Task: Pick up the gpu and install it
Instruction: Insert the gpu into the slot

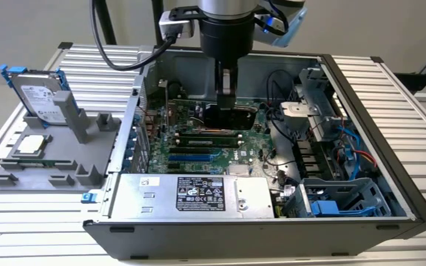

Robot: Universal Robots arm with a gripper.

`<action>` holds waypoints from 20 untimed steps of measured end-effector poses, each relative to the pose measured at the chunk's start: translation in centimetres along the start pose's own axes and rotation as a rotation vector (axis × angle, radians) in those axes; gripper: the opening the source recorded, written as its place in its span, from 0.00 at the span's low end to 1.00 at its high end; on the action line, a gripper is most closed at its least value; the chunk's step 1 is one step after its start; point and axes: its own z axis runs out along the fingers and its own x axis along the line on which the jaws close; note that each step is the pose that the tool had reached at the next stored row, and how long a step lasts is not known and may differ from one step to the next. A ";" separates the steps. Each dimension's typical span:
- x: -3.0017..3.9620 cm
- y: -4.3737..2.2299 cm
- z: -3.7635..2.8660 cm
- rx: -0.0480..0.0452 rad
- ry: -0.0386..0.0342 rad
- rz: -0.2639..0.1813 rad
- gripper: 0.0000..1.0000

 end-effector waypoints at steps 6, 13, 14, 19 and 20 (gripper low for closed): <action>-0.01 0.02 0.18 0.0002 0.0022 0.000 0.00; -0.01 0.04 0.38 0.0004 0.0047 0.000 0.00; -0.01 0.04 0.41 0.0004 0.0051 0.000 0.00; -0.02 0.06 0.57 0.0005 0.0068 -0.001 0.00; -0.02 0.06 0.60 0.0006 0.0071 -0.001 0.00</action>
